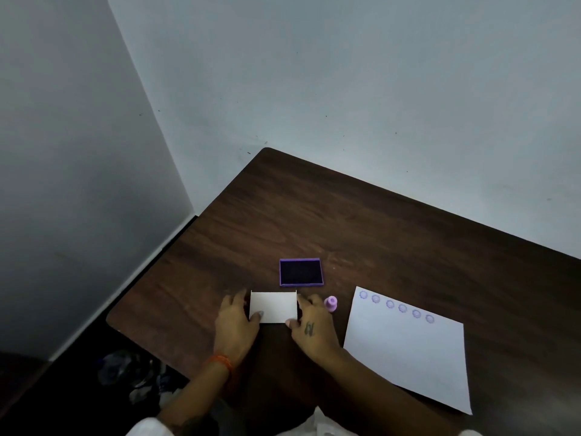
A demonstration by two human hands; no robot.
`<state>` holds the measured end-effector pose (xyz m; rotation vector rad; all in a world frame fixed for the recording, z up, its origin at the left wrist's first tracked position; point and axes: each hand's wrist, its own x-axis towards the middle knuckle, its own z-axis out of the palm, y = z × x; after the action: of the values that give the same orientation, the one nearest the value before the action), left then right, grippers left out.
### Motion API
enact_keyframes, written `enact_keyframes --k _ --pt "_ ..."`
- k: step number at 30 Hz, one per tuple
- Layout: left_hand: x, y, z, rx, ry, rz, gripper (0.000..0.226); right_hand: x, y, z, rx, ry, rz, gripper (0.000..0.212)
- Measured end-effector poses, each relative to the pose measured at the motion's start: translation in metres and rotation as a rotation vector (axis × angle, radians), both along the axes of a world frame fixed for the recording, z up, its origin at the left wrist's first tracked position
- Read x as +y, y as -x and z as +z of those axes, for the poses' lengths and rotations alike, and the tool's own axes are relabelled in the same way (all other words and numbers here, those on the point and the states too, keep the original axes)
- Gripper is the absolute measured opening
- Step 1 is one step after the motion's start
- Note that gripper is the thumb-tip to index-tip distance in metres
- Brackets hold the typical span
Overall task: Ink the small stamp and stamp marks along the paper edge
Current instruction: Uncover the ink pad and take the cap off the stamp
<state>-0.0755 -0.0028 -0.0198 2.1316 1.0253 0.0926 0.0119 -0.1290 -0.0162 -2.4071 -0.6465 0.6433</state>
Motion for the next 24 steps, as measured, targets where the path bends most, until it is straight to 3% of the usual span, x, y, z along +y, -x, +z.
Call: enact_keyframes --k 3,8,12,20,24 --pt "-0.006 -0.006 0.007 -0.044 -0.065 -0.025 0.068 -0.006 -0.006 0.009 -0.079 -0.085 -0.035 0.057" --pt "-0.03 -0.031 0.019 -0.212 -0.094 -0.238 0.071 -0.026 -0.024 0.02 -0.29 -0.141 -0.146 0.052" --pt "-0.052 -0.05 0.016 -0.221 -0.019 -0.397 0.074 -0.042 -0.03 0.018 -0.249 -0.125 -0.192 0.048" --pt "-0.074 -0.071 -0.001 -0.169 0.04 -0.481 0.032 -0.052 -0.032 0.008 -0.099 -0.141 -0.233 0.027" --pt "-0.077 -0.076 -0.007 -0.154 0.031 -0.436 0.025 -0.055 -0.036 0.003 -0.066 -0.137 -0.212 0.025"
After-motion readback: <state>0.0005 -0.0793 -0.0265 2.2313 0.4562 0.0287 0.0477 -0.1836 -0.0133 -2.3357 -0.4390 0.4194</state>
